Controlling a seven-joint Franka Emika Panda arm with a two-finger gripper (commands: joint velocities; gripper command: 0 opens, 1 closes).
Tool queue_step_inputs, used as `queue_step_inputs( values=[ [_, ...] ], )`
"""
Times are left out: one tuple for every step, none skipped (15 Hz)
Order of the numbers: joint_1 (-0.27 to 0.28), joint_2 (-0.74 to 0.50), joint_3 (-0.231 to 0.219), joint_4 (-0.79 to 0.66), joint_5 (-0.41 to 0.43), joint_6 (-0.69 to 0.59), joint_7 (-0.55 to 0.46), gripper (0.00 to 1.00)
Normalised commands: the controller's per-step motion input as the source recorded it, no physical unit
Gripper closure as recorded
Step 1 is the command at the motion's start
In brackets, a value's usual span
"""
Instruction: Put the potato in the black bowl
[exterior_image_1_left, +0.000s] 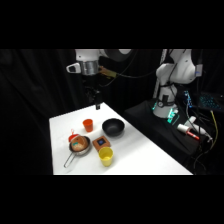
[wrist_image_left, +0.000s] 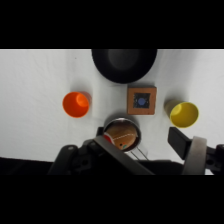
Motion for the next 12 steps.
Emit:
queue_step_inputs(
  values=[
    [-0.027,0.0,0.029,0.01,-0.002,-0.01,0.0,0.0],
    [-0.027,0.06,0.02,0.08,-0.046,0.03,0.06,0.0],
    [-0.032,0.12,0.017,0.17,-0.045,0.05,0.03,0.0],
    [-0.034,0.18,0.007,0.26,-0.087,0.08,0.07,0.0],
    [-0.04,0.24,0.003,0.36,-0.077,0.07,0.05,0.0],
    [-0.046,0.3,0.0,0.45,-0.065,0.05,0.04,0.0],
    [-0.04,0.34,-0.002,0.52,-0.093,0.02,0.05,0.0],
    [-0.032,0.38,0.0,0.6,-0.112,-0.01,0.05,0.0],
    [-0.027,0.41,0.002,0.64,-0.115,-0.04,0.04,0.0],
    [-0.027,0.42,0.006,0.65,-0.102,-0.06,0.02,0.0],
    [-0.029,0.46,0.011,0.68,-0.075,-0.08,0.01,0.0],
    [-0.026,0.48,0.018,0.69,-0.059,-0.09,0.0,0.0]
  ],
)
